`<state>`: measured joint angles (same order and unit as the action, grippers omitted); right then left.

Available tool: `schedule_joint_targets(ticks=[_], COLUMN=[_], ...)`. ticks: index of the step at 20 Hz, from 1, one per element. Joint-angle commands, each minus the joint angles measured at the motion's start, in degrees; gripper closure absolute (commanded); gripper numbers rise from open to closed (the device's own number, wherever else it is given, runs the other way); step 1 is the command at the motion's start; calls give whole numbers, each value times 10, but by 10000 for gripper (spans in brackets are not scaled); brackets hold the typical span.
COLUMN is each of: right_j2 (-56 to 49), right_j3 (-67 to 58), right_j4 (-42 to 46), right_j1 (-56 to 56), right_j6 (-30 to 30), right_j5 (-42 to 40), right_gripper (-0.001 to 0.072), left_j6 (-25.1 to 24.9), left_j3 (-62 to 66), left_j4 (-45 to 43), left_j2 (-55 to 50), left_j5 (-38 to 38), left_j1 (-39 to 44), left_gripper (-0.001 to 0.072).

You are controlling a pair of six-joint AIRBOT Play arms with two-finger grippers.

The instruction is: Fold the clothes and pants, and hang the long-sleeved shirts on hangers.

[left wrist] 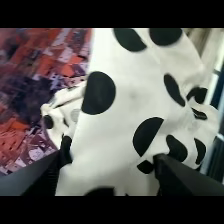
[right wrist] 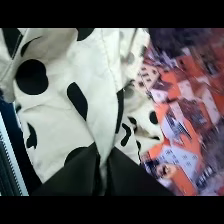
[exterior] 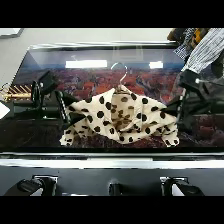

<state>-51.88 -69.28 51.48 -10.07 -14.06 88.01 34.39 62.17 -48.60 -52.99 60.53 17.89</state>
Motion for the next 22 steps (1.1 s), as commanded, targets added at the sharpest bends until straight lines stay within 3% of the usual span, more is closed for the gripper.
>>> schedule_joint_targets(ticks=[1, 4, 6, 8, 13, 16, 19, 22], right_j2=[80, 125, 152, 179, 238, 236, 204, 124], right_j3=[0, 0, 0, 0, -7, -53, -120, -211], right_j4=[73, 125, 160, 209, 443, 609, 735, 805], right_j1=[0, 0, 0, 0, 0, 0, 0, 0], right_j6=[-40, -106, -209, -345, -631, -772, -869, -888], right_j5=[3, -23, -72, -128, -226, -193, -160, -104], right_gripper=[694, 695, 693, 693, 694, 695, 695, 696], left_j6=[125, 259, 371, 430, 437, 437, 437, 437], left_j3=[0, 0, 0, 0, 0, 0, 0, 0], left_j4=[-49, -56, -56, -56, -54, -54, -54, -54], left_j2=[4, 15, 24, 32, 45, 45, 45, 45], left_j5=[-90, -158, -185, -184, -183, -183, -183, -183], left_j1=[-2, -33, -70, -100, -113, -112, -112, -112], left_gripper=[19, 18, 18, 19, 20, 21, 21, 28])
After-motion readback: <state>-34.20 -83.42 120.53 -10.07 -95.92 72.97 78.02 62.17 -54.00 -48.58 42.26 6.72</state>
